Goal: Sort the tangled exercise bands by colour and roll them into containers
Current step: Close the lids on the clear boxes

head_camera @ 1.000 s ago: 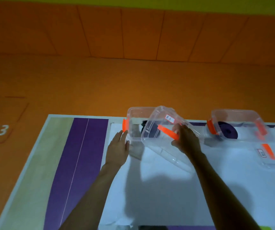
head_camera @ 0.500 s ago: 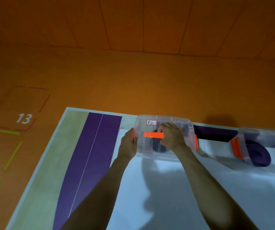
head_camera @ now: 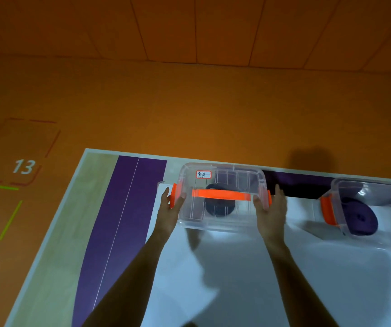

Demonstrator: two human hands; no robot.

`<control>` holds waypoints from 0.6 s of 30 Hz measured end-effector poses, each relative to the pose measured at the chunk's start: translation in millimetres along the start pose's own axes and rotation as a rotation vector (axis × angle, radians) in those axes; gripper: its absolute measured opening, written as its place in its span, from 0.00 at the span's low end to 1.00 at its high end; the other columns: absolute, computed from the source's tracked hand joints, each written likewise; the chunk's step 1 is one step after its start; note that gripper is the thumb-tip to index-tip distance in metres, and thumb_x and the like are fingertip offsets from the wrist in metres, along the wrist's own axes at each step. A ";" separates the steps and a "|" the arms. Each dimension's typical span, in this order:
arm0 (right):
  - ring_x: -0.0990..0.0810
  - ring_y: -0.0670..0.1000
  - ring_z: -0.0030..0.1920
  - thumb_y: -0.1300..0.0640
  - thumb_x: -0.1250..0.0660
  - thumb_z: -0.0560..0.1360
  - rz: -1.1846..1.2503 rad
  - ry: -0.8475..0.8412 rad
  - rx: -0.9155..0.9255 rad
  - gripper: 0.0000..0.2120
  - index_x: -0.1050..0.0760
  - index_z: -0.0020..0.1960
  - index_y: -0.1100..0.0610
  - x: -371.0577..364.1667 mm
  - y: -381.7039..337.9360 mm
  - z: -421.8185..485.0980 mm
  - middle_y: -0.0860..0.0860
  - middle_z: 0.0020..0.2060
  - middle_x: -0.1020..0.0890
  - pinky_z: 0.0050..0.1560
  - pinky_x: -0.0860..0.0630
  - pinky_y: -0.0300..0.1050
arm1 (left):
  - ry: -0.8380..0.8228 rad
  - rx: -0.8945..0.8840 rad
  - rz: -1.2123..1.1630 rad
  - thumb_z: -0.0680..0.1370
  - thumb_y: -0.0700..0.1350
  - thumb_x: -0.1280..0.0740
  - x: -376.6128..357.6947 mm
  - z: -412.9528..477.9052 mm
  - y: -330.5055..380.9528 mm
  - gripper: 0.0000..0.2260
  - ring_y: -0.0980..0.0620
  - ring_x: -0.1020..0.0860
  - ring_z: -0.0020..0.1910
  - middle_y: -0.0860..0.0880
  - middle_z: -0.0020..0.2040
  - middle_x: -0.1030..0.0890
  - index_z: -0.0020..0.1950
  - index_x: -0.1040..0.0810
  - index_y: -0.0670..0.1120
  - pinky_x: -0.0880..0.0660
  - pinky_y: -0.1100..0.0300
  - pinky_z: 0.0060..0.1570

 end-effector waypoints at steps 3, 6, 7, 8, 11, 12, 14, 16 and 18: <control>0.21 0.57 0.61 0.50 0.31 0.82 0.259 0.013 -0.093 0.22 0.29 0.73 0.57 2.2 0.9 -6.0 0.53 0.59 0.22 0.64 0.23 0.57 | -0.015 -0.056 -0.051 0.80 0.53 0.29 0.4 -2.1 2.7 0.22 0.46 0.20 0.65 0.51 0.64 0.19 0.73 0.27 0.52 0.21 0.54 0.61; 0.18 0.53 0.59 0.49 0.26 0.78 0.247 0.135 -0.031 0.23 0.23 0.72 0.52 2.7 6.2 -10.0 0.50 0.59 0.17 0.64 0.20 0.53 | 0.092 -0.138 -0.027 0.80 0.48 0.27 -2.0 -7.2 8.8 0.20 0.47 0.19 0.63 0.51 0.63 0.20 0.71 0.28 0.51 0.18 0.51 0.58; 0.17 0.52 0.59 0.50 0.25 0.78 0.267 0.168 -0.026 0.23 0.22 0.71 0.52 1.8 6.5 -11.5 0.50 0.60 0.16 0.65 0.20 0.51 | 0.114 -0.173 -0.014 0.81 0.47 0.27 -4.3 -9.8 10.6 0.19 0.47 0.19 0.63 0.51 0.63 0.20 0.70 0.28 0.51 0.17 0.48 0.59; 0.16 0.52 0.58 0.52 0.25 0.77 0.265 0.200 -0.019 0.22 0.21 0.71 0.53 1.1 5.5 -13.3 0.51 0.59 0.15 0.64 0.20 0.50 | 0.130 -0.209 0.002 0.81 0.47 0.28 -6.8 -12.8 10.4 0.18 0.47 0.19 0.62 0.51 0.63 0.20 0.70 0.27 0.50 0.17 0.45 0.59; 0.17 0.48 0.53 0.56 0.26 0.79 0.174 0.287 0.104 0.18 0.18 0.67 0.58 0.3 -3.2 -17.0 0.53 0.56 0.14 0.60 0.20 0.45 | 0.190 -0.266 0.058 0.83 0.48 0.31 -13.3 -24.8 10.9 0.15 0.50 0.17 0.58 0.53 0.58 0.18 0.69 0.25 0.48 0.17 0.43 0.57; 0.20 0.44 0.51 0.58 0.26 0.79 0.161 0.310 0.155 0.16 0.17 0.65 0.60 -0.8 -5.5 -17.6 0.51 0.53 0.14 0.58 0.21 0.44 | 0.212 -0.279 0.080 0.83 0.49 0.32 -14.7 -27.1 11.3 0.15 0.49 0.16 0.56 0.52 0.57 0.17 0.69 0.25 0.48 0.16 0.43 0.56; 0.24 0.42 0.50 0.59 0.27 0.79 0.126 0.354 0.225 0.12 0.16 0.61 0.61 -2.6 -6.0 -19.5 0.49 0.49 0.16 0.57 0.21 0.45 | 0.237 -0.315 0.162 0.84 0.51 0.34 -16.3 -32.8 13.2 0.16 0.48 0.15 0.54 0.51 0.57 0.16 0.70 0.24 0.47 0.16 0.44 0.55; 0.21 0.51 0.52 0.53 0.31 0.81 0.063 0.367 0.260 0.14 0.16 0.61 0.60 -6.4 0.1 -17.0 0.52 0.48 0.15 0.58 0.20 0.56 | 0.262 -0.345 0.283 0.85 0.51 0.35 -16.8 -36.0 16.3 0.17 0.49 0.15 0.52 0.52 0.57 0.16 0.72 0.25 0.47 0.16 0.47 0.55; 0.18 0.58 0.52 0.50 0.35 0.82 -0.023 0.365 0.279 0.17 0.17 0.63 0.59 -9.2 4.6 -16.3 0.54 0.48 0.14 0.57 0.20 0.62 | 0.258 -0.356 0.369 0.86 0.51 0.37 -15.9 -37.5 19.1 0.17 0.51 0.16 0.50 0.55 0.54 0.18 0.73 0.26 0.48 0.16 0.47 0.55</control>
Point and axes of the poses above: each hand's wrist, its own z-axis towards the middle knuckle, its own x-axis out of the back of the hand, y = z × x, the point moved 2 cm from there along z, towards the middle knuckle
